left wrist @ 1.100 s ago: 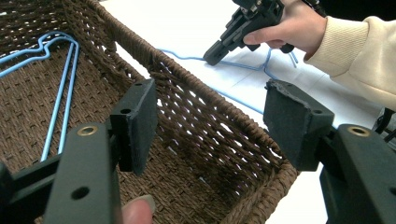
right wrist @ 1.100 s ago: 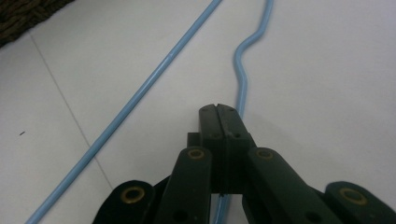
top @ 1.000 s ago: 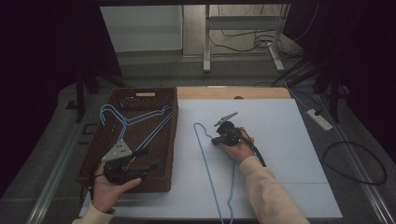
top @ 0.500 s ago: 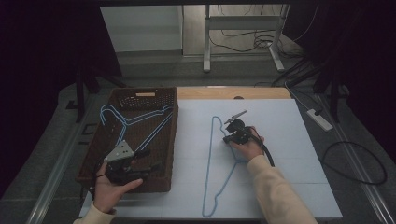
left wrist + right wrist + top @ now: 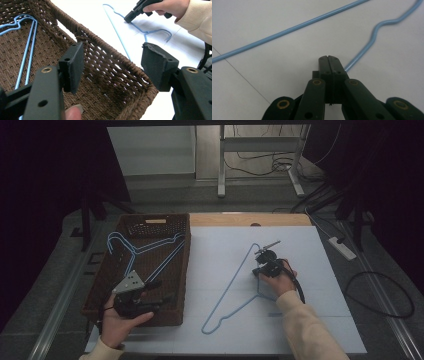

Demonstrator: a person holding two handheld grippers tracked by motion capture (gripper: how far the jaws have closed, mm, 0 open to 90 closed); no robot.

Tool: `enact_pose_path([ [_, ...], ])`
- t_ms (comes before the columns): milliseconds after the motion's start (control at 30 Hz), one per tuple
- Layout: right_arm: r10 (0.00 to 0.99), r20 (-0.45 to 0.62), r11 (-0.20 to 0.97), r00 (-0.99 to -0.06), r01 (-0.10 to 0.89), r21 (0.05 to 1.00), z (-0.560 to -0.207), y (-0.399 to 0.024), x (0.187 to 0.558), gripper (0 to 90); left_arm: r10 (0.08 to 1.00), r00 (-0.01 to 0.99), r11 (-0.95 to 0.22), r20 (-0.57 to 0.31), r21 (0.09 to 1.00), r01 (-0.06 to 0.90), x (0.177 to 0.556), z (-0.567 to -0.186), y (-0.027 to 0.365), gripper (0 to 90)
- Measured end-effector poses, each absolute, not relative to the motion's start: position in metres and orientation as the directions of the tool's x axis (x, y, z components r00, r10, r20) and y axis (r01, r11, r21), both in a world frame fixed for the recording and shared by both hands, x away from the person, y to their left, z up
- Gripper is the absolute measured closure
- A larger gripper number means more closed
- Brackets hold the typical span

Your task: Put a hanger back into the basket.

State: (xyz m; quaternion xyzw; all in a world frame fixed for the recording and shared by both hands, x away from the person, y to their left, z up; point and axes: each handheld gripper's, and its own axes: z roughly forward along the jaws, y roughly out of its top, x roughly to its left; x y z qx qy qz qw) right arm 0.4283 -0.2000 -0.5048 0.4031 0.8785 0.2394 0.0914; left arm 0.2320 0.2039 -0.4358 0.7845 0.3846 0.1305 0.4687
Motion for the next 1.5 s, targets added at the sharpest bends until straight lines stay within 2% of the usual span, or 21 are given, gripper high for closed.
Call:
enact_pose_path([
  [267,0.782,0.044,0.523,-0.622,0.692,0.498,-0.504,-0.213,0.423,90.0,0.725,0.671,-0.263,-0.157,0.837,0.48,0.232,-0.436,0.203,36.1],
  [467,0.763,0.063,0.514,-0.643,0.663,0.544,-0.498,-0.217,0.416,90.0,0.724,0.672,-0.266,-0.156,0.836,0.48,0.232,-0.437,0.201,36.0],
  [633,0.727,0.058,0.523,-0.684,0.608,0.597,-0.477,-0.232,0.389,90.0,0.723,0.673,-0.265,-0.155,0.838,0.478,0.232,-0.436,0.201,36.0],
  [867,0.713,0.091,0.484,-0.695,0.582,0.654,-0.467,-0.266,0.356,90.0,0.725,0.671,-0.258,-0.157,0.841,0.475,0.234,-0.437,0.202,35.6],
  [1000,0.701,0.12,0.449,-0.703,0.566,0.691,-0.468,-0.285,0.337,82.8,0.724,0.672,-0.26,-0.158,0.84,0.477,0.235,-0.439,0.201,35.6],
  [1100,0.704,0.12,0.433,-0.7,0.556,0.709,-0.47,-0.293,0.327,62.7,0.723,0.672,-0.261,-0.157,0.839,0.477,0.235,-0.439,0.201,35.5],
  [1200,0.705,0.128,0.431,-0.698,0.565,0.703,-0.469,-0.298,0.322,54.2,0.723,0.673,-0.261,-0.157,0.84,0.476,0.235,-0.439,0.201,35.5],
  [1500,0.697,0.07,0.488,-0.713,0.544,0.683,-0.465,-0.296,0.321,43.6,0.722,0.676,-0.264,-0.149,0.844,0.467,0.235,-0.44,0.199,35.3],
])
